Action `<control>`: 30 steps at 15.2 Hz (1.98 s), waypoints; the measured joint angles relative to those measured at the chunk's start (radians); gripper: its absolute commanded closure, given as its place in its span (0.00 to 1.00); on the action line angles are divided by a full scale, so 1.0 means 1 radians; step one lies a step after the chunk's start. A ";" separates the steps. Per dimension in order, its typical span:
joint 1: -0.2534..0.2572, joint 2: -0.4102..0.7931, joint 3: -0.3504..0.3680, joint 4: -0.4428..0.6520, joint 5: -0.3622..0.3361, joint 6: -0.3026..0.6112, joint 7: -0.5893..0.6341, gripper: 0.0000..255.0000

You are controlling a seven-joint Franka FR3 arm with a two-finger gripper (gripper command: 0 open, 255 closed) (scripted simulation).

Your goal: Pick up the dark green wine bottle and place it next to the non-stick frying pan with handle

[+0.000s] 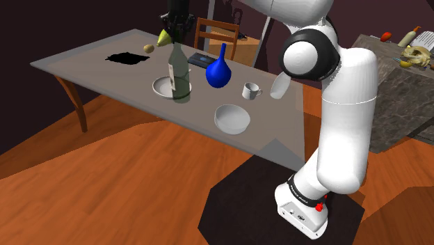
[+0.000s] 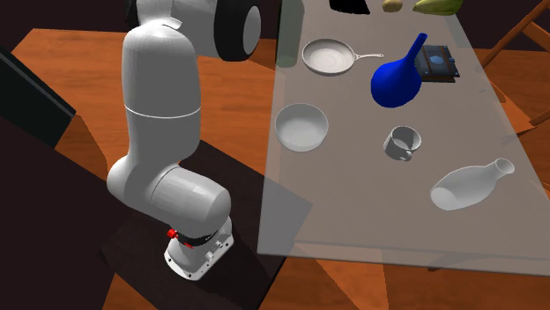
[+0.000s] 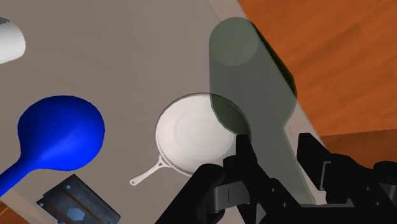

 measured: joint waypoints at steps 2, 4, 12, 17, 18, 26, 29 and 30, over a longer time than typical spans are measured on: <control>0.002 0.010 0.000 -0.011 -0.001 0.020 0.004 1.00; 0.002 -0.005 0.001 -0.067 -0.001 0.060 0.008 1.00; -0.001 -0.034 0.001 -0.217 -0.001 0.183 0.016 1.00; -0.002 -0.047 0.001 -0.303 -0.002 0.256 0.021 1.00; -0.002 -0.049 0.001 -0.323 -0.003 0.274 0.023 1.00; -0.004 -0.044 0.001 -0.358 -0.003 0.314 0.024 1.00; -0.004 -0.044 0.001 -0.358 -0.003 0.314 0.024 0.00; -0.004 -0.044 0.001 -0.358 -0.003 0.314 0.024 0.00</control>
